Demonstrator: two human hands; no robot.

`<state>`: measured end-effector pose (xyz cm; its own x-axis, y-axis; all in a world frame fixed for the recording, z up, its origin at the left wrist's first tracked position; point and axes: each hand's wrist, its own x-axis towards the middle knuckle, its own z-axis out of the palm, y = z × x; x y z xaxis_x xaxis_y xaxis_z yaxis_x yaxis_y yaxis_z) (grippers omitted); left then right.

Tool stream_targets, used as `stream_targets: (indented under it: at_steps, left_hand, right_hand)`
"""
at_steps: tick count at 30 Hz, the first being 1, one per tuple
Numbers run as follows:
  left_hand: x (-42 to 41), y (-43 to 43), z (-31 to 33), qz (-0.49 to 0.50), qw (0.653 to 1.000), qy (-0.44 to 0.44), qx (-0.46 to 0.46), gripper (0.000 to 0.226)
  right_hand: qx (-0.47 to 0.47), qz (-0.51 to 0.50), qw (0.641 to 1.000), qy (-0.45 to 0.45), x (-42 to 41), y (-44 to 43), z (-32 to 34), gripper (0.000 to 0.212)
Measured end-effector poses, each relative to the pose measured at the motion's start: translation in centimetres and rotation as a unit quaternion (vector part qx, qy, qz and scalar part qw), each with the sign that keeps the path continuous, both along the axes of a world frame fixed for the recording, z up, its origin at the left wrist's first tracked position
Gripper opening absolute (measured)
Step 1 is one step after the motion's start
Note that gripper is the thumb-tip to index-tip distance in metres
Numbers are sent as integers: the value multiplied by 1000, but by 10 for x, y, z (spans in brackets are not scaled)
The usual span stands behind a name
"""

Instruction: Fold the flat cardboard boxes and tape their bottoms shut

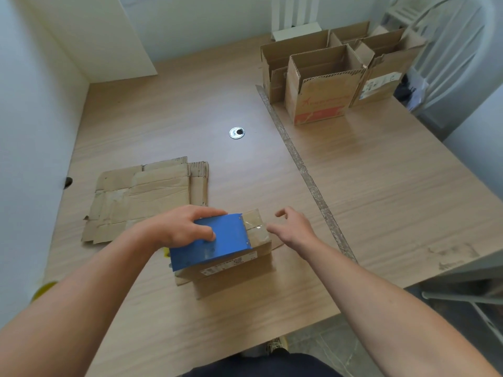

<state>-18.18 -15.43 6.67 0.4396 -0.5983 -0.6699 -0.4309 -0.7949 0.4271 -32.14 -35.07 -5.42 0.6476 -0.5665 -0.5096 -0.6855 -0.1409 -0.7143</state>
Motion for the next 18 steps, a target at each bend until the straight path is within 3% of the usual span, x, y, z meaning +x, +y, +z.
stream_targets:
  at_steps: [3, 6, 18]
  left_hand:
    - [0, -1, 0, 2, 1000, -3, 4, 72]
    - [-1, -1, 0, -1, 1000, -6, 4, 73]
    - [7, 34, 8, 13, 1000, 21, -16, 62]
  right_hand:
    - [-3, 6, 998, -69, 2, 10, 5, 16]
    - [-10, 17, 997, -72, 5, 26, 4, 25]
    - [-33, -38, 993, -105, 3, 42, -10, 23]
